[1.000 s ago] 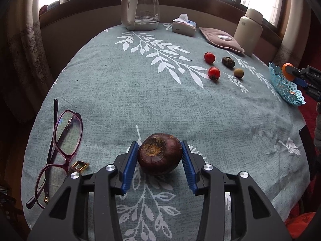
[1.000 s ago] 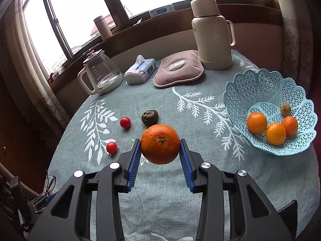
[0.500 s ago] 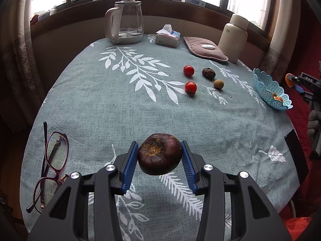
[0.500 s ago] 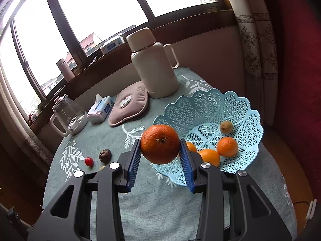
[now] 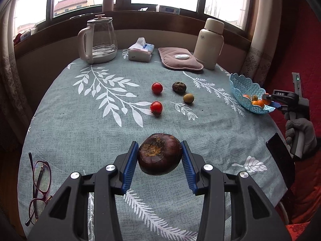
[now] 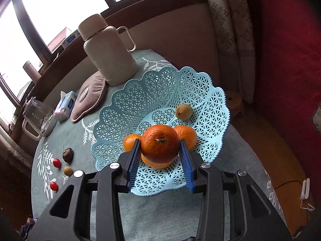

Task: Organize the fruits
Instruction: 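Carry the tangerine into the blue basket and open the right tool, then carry the dark brown fruit into the basket and open the left tool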

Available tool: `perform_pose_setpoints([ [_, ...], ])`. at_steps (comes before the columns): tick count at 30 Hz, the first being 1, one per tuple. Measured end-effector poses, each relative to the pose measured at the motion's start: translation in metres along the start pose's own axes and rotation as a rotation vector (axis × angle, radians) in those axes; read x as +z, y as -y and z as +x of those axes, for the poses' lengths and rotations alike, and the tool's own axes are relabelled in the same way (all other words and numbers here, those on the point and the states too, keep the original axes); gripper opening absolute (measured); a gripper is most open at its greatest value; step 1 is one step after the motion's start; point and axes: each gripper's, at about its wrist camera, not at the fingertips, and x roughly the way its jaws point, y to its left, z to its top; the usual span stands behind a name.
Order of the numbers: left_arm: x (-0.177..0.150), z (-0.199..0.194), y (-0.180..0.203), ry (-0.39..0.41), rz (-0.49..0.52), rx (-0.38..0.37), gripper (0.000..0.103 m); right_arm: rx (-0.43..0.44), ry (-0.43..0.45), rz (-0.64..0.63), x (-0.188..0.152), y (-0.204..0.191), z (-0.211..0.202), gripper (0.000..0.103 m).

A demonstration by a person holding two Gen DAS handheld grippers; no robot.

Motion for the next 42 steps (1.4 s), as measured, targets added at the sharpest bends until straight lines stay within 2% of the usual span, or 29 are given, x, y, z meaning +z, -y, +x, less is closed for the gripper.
perform_pose_setpoints([
  [3,0.005,0.000,0.009,0.006,0.015,-0.017,0.043,-0.008,0.003,0.018,0.000,0.003,-0.001,0.043],
  [5,0.009,0.001,0.015,0.008,0.025,-0.031,0.043,-0.007,0.021,0.029,0.002,0.004,-0.007,0.053],
  [10,0.020,0.004,0.035,0.014,0.053,-0.070,0.043,0.000,0.069,0.056,0.009,0.008,-0.023,0.056],
  [17,0.051,0.023,0.079,0.019,0.092,-0.182,0.043,0.042,0.134,0.088,0.018,0.013,-0.052,0.057],
  [29,0.100,0.089,0.175,-0.054,0.158,-0.370,0.043,0.080,0.188,0.151,0.032,0.032,-0.074,0.058],
  [36,0.110,0.134,0.212,-0.115,0.168,-0.412,0.043,0.086,0.186,0.177,0.035,0.040,-0.073,0.058],
  [42,0.114,0.173,0.233,-0.160,0.187,-0.410,0.043,0.084,0.180,0.195,0.037,0.046,-0.069,0.058],
])
